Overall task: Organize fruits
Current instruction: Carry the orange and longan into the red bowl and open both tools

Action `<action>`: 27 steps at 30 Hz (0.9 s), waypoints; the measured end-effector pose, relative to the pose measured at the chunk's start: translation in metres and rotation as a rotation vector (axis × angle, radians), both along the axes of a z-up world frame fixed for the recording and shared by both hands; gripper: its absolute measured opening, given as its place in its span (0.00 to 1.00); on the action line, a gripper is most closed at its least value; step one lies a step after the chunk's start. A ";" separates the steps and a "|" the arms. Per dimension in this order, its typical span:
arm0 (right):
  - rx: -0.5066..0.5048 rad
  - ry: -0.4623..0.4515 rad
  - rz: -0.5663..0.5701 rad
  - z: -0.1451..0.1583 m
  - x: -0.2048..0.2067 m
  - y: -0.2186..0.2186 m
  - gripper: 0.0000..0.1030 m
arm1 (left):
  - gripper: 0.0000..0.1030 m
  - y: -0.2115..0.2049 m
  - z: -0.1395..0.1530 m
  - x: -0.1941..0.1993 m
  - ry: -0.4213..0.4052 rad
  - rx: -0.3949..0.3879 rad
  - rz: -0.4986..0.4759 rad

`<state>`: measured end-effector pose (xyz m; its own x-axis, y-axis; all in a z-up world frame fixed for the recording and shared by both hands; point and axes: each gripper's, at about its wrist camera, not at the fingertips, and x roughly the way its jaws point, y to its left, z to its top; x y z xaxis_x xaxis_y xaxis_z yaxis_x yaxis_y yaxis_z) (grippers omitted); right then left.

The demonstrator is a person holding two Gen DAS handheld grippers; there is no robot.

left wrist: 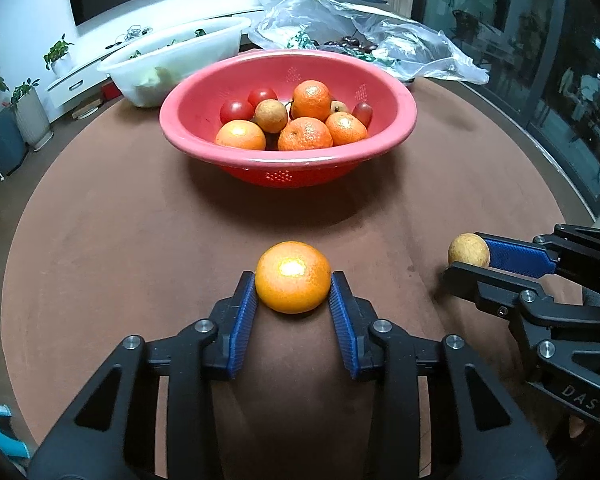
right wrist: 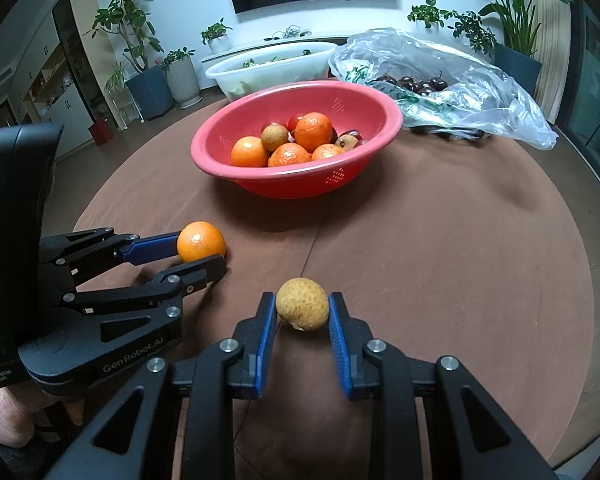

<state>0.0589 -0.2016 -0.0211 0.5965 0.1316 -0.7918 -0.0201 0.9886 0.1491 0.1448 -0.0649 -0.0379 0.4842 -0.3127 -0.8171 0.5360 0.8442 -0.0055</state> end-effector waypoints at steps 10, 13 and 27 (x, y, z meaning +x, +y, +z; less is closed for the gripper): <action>-0.001 -0.008 0.004 0.004 0.000 0.001 0.28 | 0.34 0.014 0.023 -0.005 -0.030 -0.064 0.018; -0.005 -0.014 0.006 0.007 0.002 0.002 0.28 | 0.34 0.017 0.035 -0.004 -0.050 -0.082 0.021; -0.074 -0.111 0.007 0.052 0.045 -0.016 0.28 | 0.34 0.016 0.090 0.044 -0.163 -0.119 0.049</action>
